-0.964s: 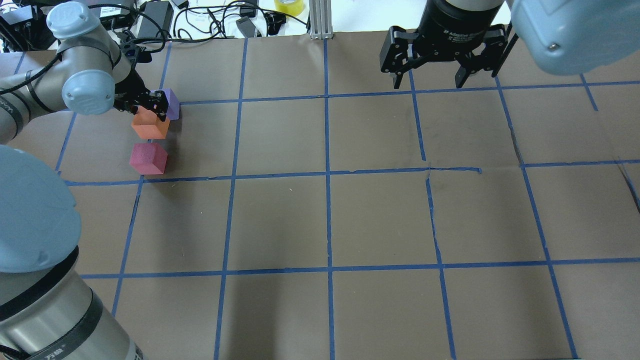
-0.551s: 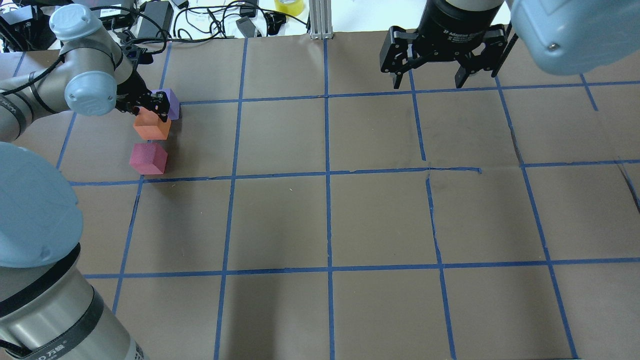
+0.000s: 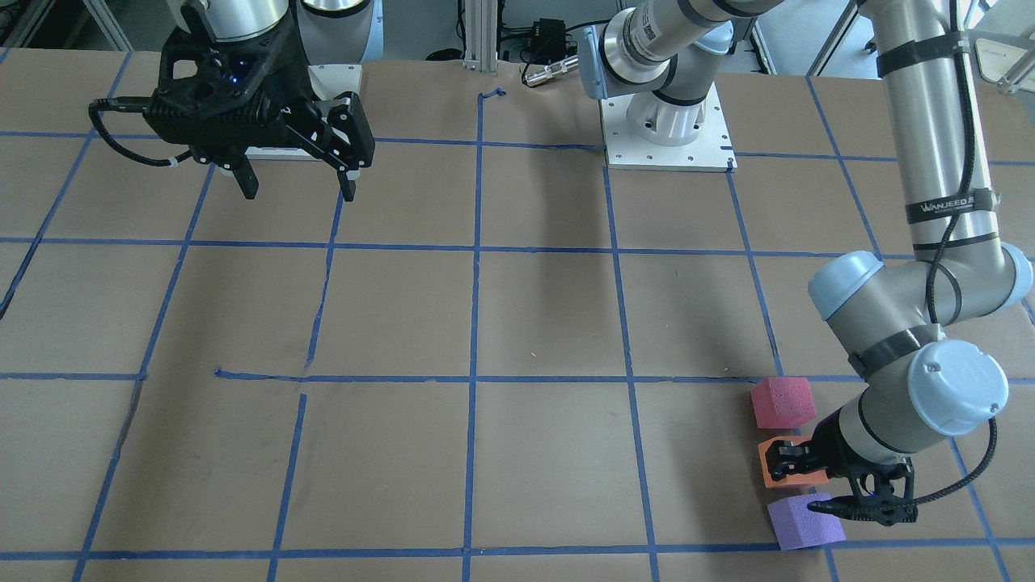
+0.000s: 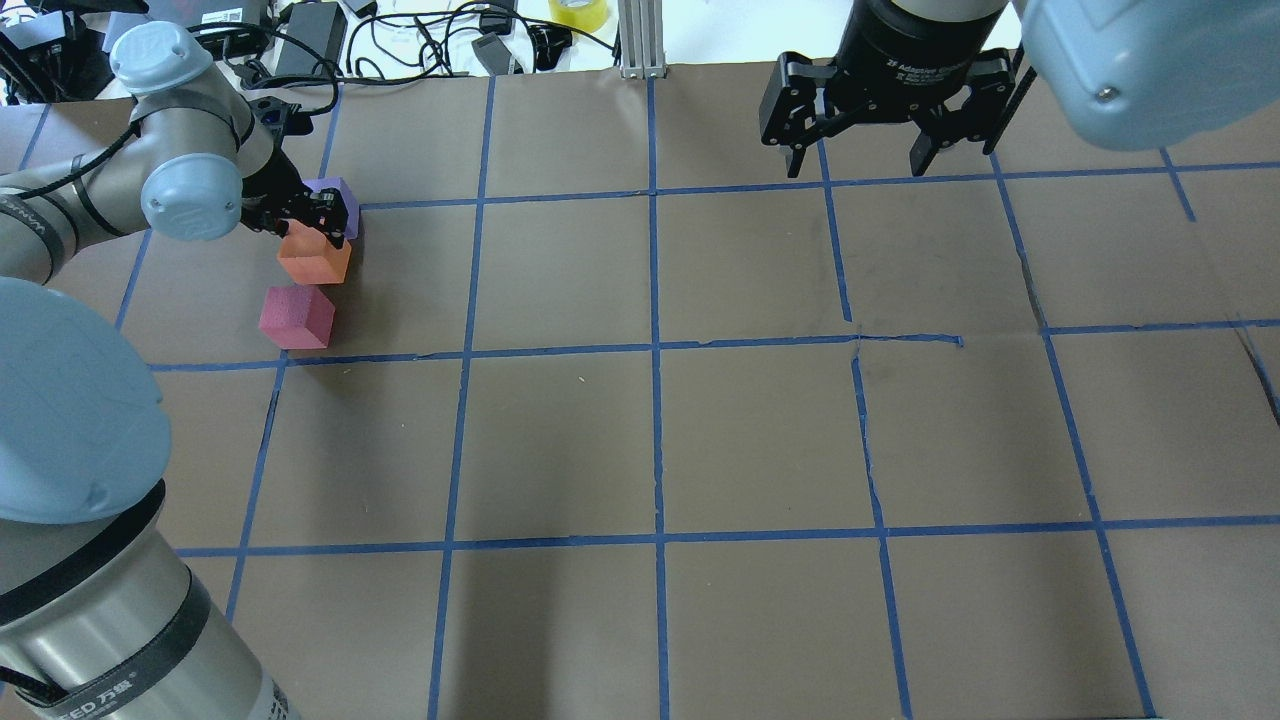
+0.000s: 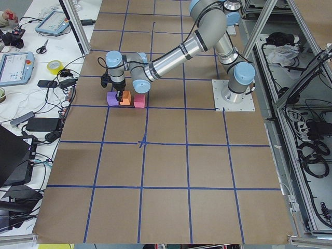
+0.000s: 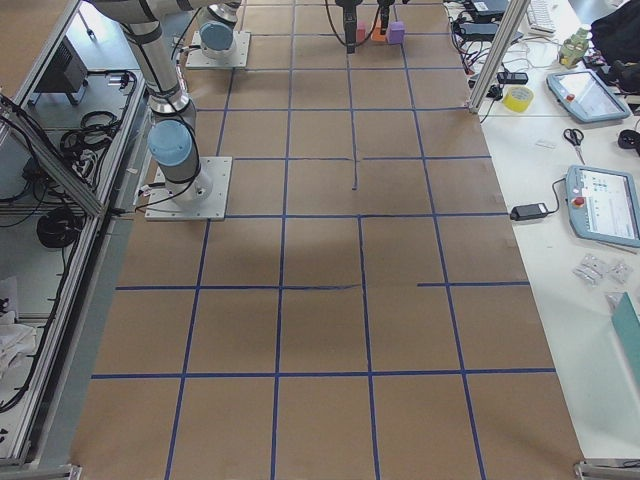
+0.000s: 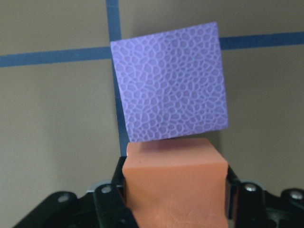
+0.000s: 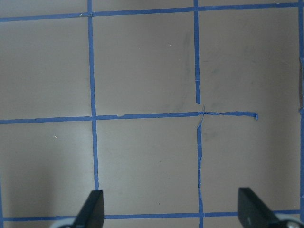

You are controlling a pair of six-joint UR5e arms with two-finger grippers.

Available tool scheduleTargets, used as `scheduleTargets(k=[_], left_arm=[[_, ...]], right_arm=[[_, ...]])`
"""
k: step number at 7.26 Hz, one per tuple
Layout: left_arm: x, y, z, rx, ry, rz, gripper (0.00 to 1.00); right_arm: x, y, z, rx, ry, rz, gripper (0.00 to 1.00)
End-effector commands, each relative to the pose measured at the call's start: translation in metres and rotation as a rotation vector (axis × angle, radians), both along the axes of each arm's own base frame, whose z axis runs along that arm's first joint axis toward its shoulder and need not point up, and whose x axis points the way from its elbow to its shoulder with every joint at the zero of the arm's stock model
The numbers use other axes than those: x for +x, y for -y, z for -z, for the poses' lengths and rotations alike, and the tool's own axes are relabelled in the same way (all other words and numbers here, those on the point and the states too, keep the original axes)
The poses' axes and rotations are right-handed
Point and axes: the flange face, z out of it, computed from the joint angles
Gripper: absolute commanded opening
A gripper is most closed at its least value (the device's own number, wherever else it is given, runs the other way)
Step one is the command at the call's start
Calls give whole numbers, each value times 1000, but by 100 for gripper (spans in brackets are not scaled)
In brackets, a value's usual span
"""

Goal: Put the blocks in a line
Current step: 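Lower the orange cube between the pink and purple cubes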

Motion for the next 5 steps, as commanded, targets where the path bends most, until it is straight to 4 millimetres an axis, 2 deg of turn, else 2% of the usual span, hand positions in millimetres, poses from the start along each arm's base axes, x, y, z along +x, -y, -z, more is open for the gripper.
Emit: scheduleTargets(k=[1, 5], left_arm=[[7, 0, 3, -6, 3, -2, 27], [8, 0, 8, 0, 3, -1, 29]], right_arm=[[0, 0, 0, 0, 0, 0, 100], [0, 0, 0, 0, 0, 0, 100]])
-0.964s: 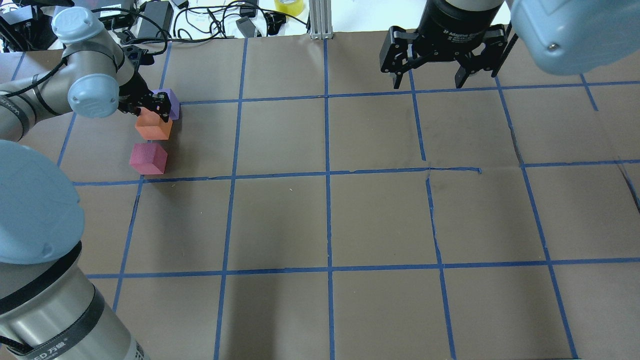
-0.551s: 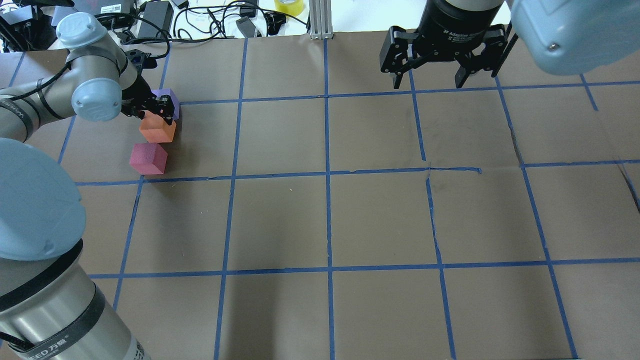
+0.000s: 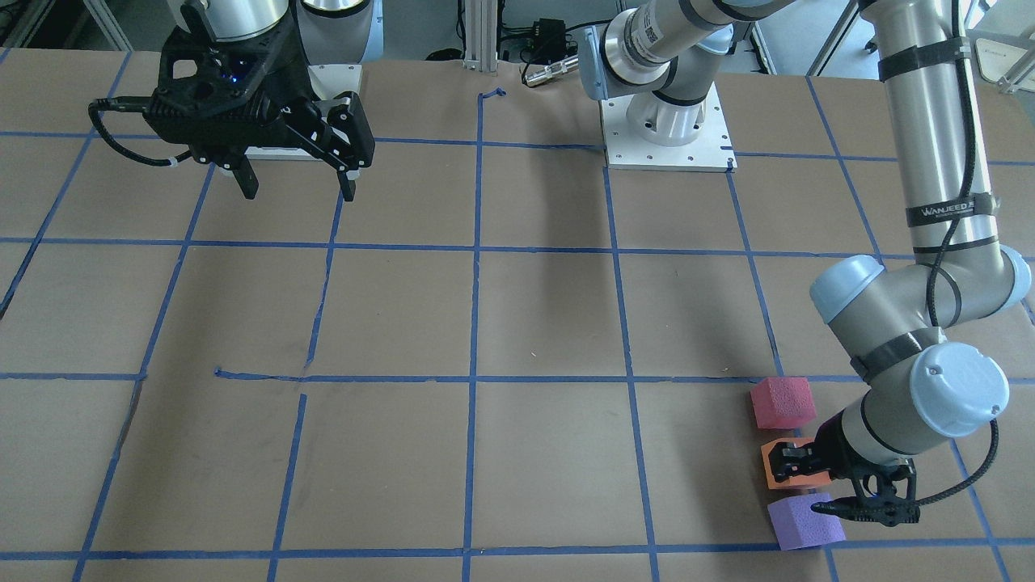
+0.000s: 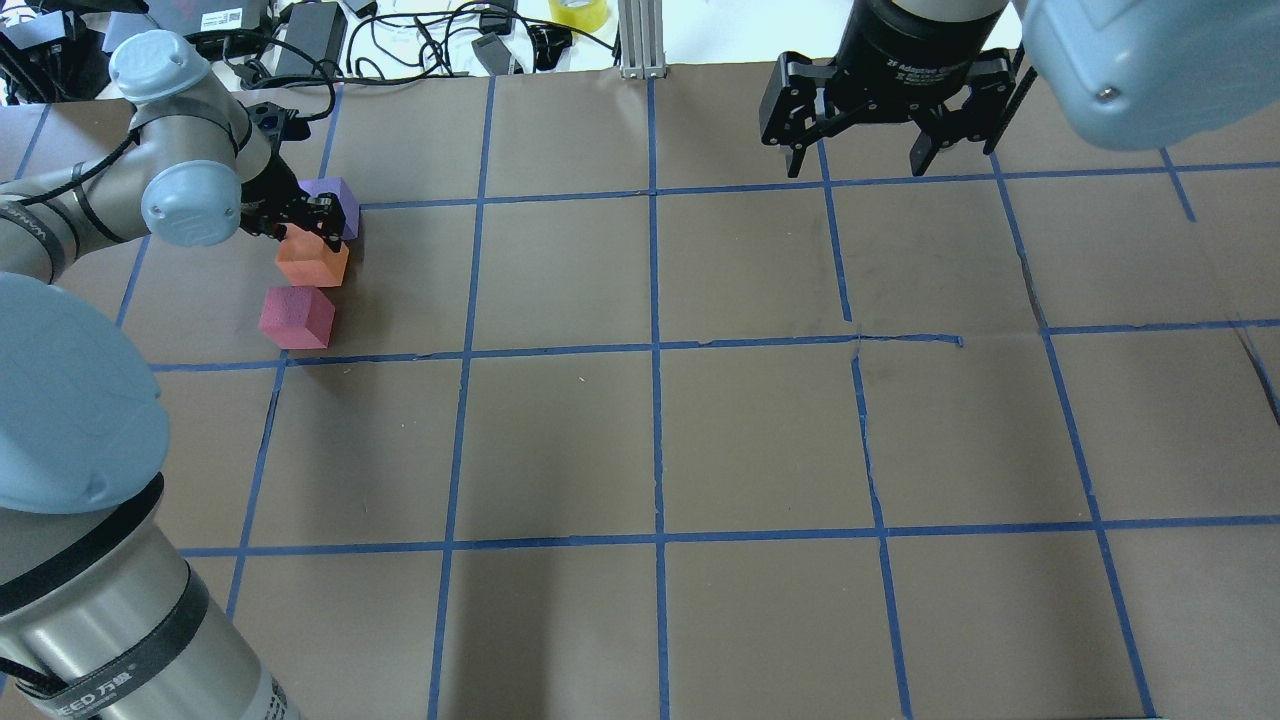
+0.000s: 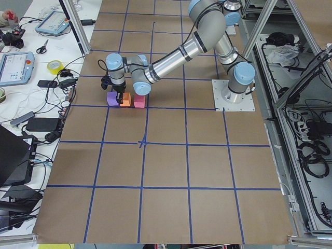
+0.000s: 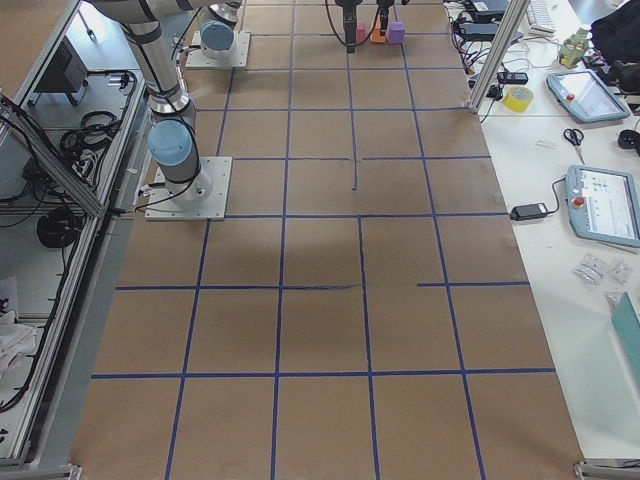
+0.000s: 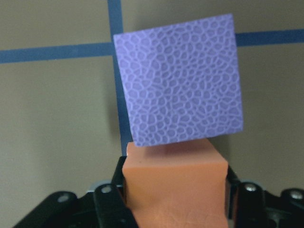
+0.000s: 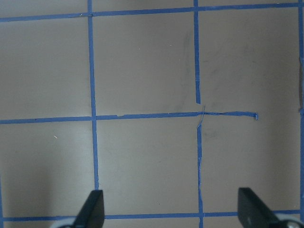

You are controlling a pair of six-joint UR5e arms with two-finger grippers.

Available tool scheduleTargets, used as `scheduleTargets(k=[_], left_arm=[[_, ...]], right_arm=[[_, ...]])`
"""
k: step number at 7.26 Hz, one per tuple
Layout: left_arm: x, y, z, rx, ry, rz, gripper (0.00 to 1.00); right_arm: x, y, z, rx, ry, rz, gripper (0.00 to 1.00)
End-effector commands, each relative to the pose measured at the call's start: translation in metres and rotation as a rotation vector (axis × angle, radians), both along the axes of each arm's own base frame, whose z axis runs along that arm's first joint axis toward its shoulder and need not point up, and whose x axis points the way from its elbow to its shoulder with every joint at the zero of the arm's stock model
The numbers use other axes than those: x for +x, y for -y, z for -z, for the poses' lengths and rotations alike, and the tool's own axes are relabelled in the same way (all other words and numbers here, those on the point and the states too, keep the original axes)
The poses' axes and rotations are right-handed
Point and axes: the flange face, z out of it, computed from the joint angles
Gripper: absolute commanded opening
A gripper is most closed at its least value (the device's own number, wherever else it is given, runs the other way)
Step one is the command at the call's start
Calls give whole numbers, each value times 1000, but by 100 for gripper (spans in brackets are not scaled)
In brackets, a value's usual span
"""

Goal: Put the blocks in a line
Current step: 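Lower the orange cube between the pink and purple cubes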

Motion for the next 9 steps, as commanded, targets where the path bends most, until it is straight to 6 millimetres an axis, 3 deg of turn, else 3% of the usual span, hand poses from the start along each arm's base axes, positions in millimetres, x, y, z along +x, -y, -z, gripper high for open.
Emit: scheduleTargets(k=[1, 3, 4, 6, 9], left_arm=[[1, 0, 4, 5, 5, -8, 57], [1, 0, 5, 0, 9, -12, 85], [2, 1, -7, -16, 25, -10, 100], [-5, -1, -50, -61, 39, -19, 100], [-27, -35, -144, -12, 25, -3, 100]], right_arm=[[0, 0, 1, 2, 0, 0, 100], [0, 0, 0, 1, 0, 0, 100], [0, 0, 1, 2, 0, 0, 100], [0, 0, 0, 1, 4, -1, 100], [0, 0, 0, 1, 1, -3, 100]])
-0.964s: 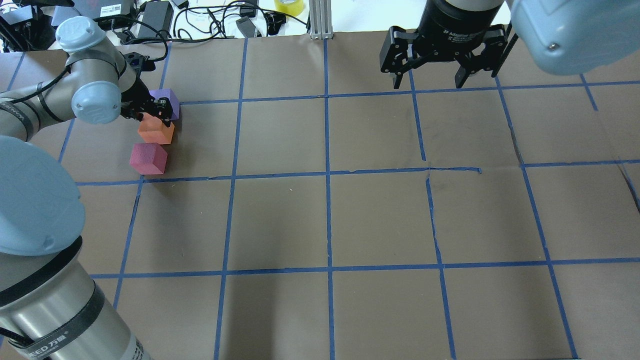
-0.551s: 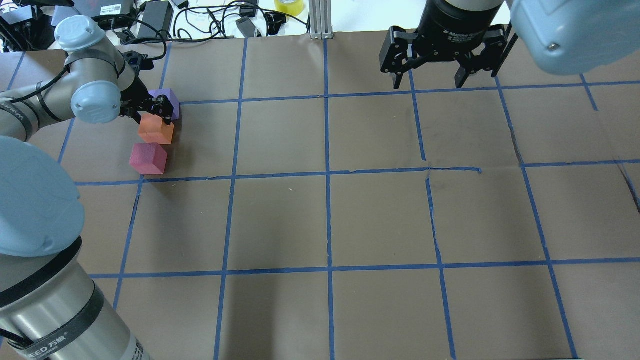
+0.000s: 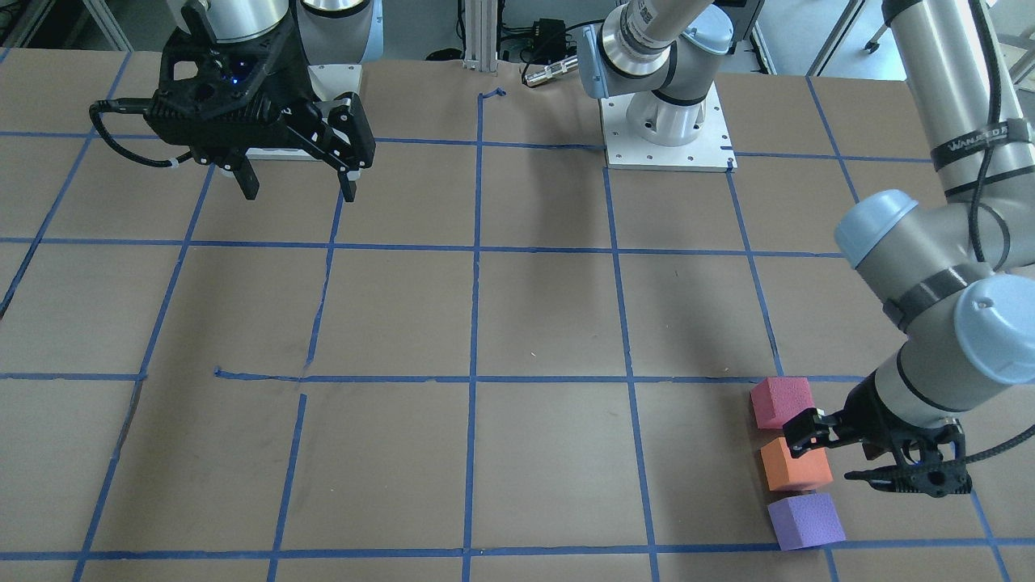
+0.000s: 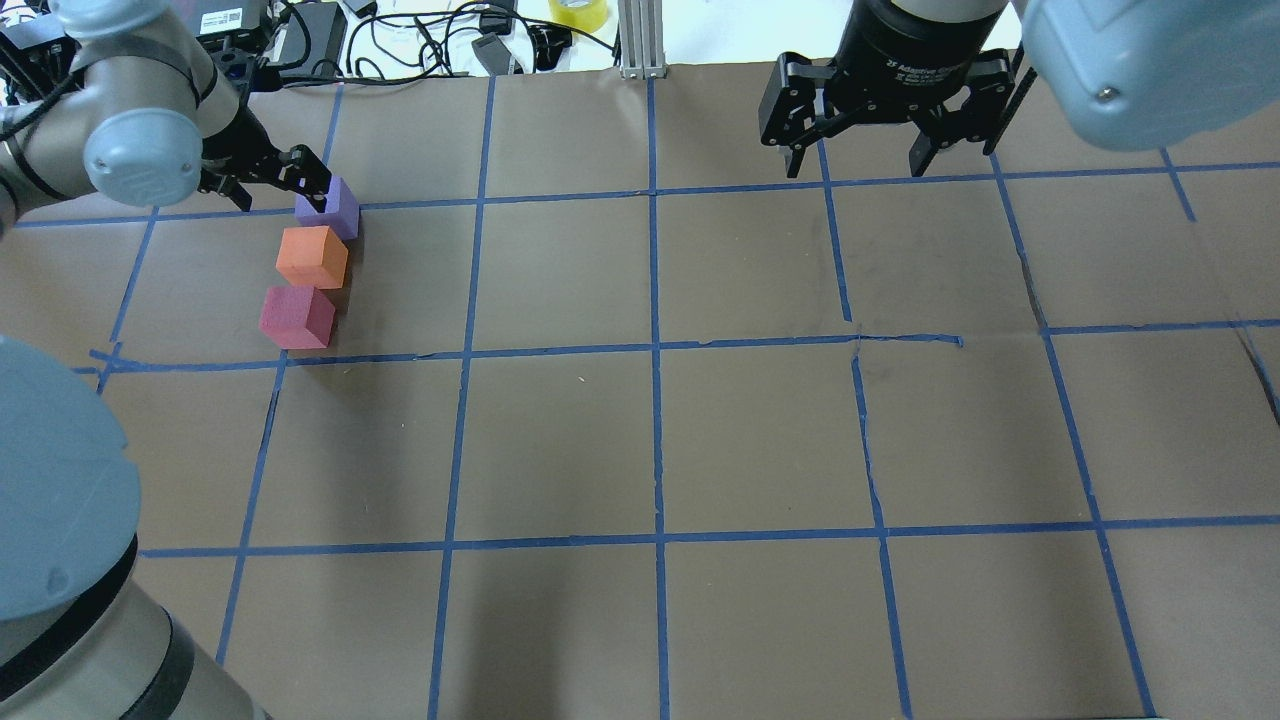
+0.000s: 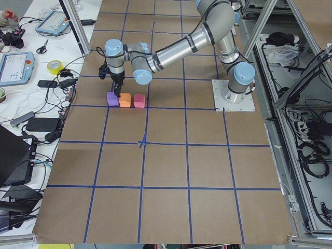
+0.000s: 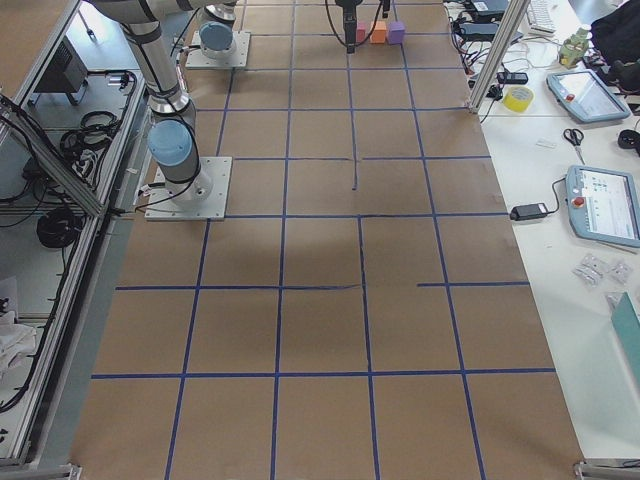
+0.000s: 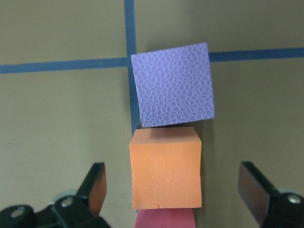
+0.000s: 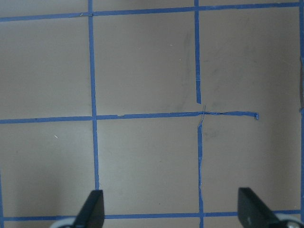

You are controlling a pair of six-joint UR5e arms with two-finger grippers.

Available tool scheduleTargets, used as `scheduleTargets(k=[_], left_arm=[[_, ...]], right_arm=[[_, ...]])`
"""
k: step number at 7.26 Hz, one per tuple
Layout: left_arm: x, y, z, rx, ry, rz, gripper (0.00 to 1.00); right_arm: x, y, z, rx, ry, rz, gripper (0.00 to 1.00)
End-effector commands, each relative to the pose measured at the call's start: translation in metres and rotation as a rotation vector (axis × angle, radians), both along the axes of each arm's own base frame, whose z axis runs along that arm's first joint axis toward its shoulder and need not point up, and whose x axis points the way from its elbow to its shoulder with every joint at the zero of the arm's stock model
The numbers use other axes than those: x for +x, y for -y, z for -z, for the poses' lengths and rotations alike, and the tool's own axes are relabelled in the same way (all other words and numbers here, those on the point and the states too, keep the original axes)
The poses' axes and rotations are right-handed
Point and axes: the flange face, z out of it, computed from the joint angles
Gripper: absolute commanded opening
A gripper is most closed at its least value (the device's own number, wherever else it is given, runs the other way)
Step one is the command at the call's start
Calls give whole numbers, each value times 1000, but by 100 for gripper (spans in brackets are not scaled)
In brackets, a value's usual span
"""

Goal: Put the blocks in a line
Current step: 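Open the left gripper and raise it away from the cubes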

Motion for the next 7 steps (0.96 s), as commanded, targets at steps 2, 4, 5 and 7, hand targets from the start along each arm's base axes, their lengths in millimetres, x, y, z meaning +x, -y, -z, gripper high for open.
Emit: scheduleTargets(k=[2, 4, 5, 7], left_arm=[[-77, -40, -91, -12, 82, 102, 100], [-136, -69, -135, -51, 68, 121, 100], [-147, -85, -151, -40, 58, 127, 100], [-177, -127, -178, 0, -14, 112, 100]], right_arm=[[0, 0, 0, 0, 0, -2, 100], [0, 0, 0, 0, 0, 0, 100], [0, 0, 0, 0, 0, 0, 100], [0, 0, 0, 0, 0, -2, 100]])
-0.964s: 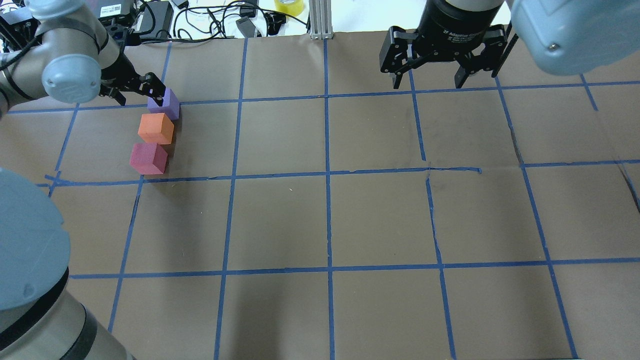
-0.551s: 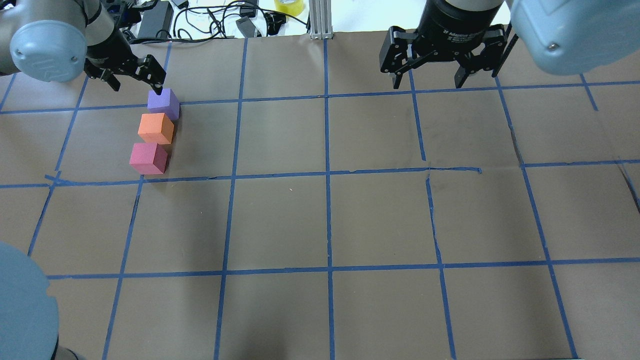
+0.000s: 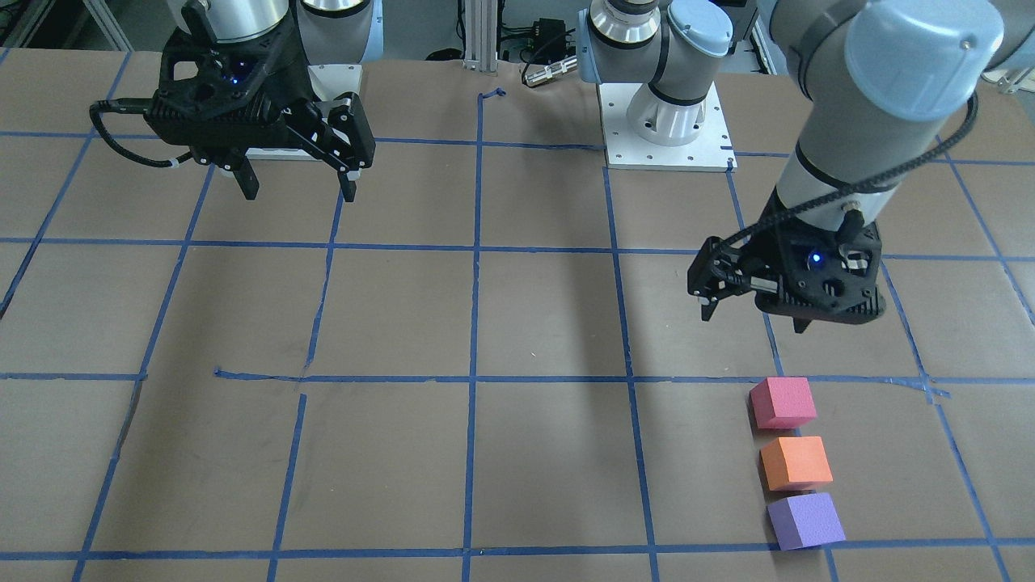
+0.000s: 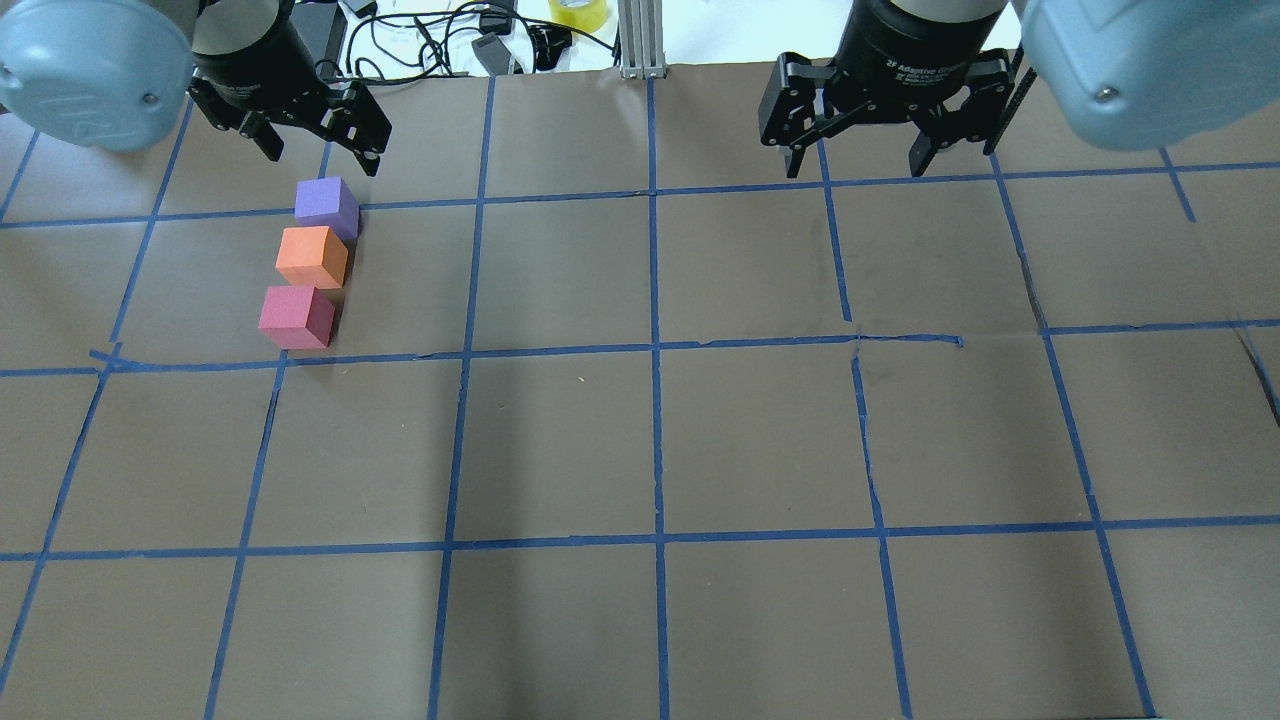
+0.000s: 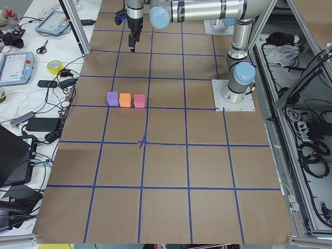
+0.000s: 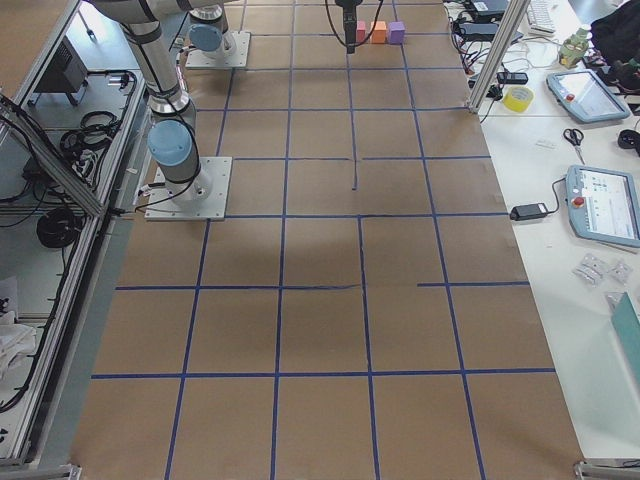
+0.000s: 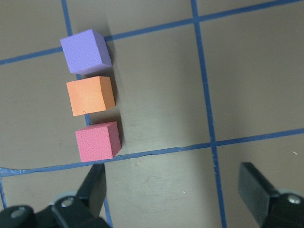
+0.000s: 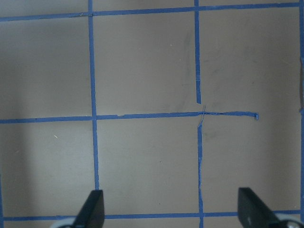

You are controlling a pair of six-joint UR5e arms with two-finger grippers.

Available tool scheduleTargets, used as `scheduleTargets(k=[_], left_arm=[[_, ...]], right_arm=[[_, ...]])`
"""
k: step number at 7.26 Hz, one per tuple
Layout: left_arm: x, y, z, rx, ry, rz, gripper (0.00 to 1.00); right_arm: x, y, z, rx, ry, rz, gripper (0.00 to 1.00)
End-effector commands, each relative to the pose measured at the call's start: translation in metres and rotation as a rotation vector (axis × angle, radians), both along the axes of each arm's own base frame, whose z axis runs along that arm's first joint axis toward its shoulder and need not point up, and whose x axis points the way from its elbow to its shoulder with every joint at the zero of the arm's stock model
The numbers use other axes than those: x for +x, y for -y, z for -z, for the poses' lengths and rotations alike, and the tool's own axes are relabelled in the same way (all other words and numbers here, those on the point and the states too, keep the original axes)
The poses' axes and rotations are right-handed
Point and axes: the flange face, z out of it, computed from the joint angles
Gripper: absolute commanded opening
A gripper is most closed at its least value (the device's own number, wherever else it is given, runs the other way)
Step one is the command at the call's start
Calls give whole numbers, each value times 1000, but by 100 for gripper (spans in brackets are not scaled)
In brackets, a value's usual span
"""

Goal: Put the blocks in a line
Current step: 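Open the left gripper and raise it away from the cubes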

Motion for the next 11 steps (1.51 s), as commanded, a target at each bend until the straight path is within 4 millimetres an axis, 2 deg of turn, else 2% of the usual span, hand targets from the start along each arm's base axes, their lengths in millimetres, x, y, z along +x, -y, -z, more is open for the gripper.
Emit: scheduleTargets(k=[1, 3, 7, 11], left_arm=[[-28, -37, -29, 4, -32, -29, 100], [-30, -63, -48, 27, -25, -24, 100], [-31, -77, -64, 4, -32, -25, 100], [-28, -75, -59, 16, -35, -32, 100]], right_arm=[[0, 0, 0, 0, 0, 0, 100], [0, 0, 0, 0, 2, 2, 100], [0, 0, 0, 0, 0, 0, 100], [0, 0, 0, 0, 0, -1, 100]])
